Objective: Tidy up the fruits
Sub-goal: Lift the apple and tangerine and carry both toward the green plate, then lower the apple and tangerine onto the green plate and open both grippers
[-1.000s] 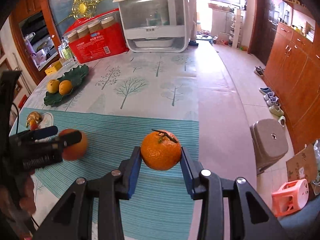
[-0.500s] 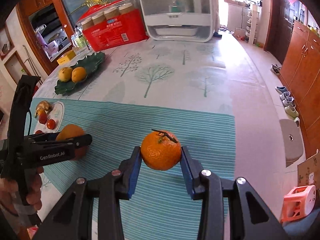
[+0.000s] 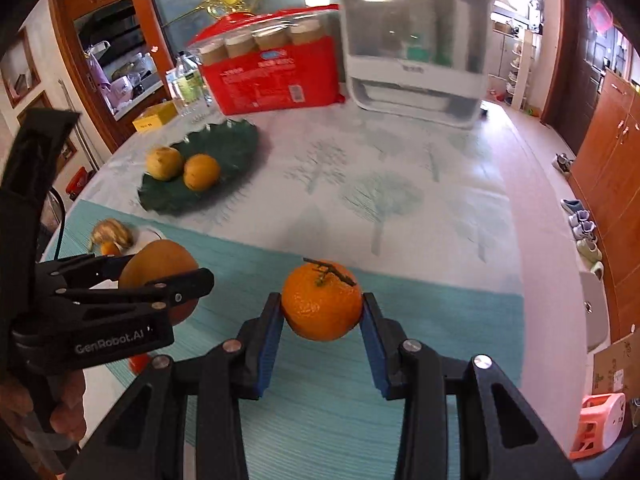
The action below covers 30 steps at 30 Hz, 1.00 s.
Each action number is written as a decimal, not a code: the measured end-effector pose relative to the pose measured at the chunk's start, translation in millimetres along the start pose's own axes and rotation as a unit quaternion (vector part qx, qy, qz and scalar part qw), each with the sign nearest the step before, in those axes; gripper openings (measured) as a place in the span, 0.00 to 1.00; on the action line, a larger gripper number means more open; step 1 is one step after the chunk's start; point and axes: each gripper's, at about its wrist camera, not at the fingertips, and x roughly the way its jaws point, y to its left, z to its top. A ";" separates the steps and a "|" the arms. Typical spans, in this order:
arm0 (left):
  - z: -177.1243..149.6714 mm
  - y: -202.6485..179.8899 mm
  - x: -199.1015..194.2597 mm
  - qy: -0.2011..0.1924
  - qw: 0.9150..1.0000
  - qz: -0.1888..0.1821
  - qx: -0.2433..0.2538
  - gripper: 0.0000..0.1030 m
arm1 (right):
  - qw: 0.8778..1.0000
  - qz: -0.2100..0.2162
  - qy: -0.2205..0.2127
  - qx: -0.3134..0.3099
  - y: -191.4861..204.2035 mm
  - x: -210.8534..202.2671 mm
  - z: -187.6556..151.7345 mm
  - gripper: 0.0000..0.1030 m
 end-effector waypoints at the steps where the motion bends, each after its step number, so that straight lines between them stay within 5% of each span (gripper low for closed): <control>1: 7.6 9.8 -4.7 -0.006 1.000 0.001 0.003 0.63 | 1.000 0.003 0.001 -0.002 9.9 4.8 8.3 0.38; 7: 59.0 82.7 -8.8 -0.023 1.000 0.008 0.010 0.63 | 1.000 0.006 0.009 -0.003 63.5 43.8 64.7 0.38; 16: 123.4 172.1 38.8 0.014 0.999 0.005 0.047 0.64 | 0.998 -0.005 0.009 0.057 118.8 130.0 150.3 0.38; 30: 128.6 187.7 80.6 0.031 0.995 -0.022 0.096 0.64 | 0.991 -0.030 0.094 0.093 138.1 232.8 183.3 0.39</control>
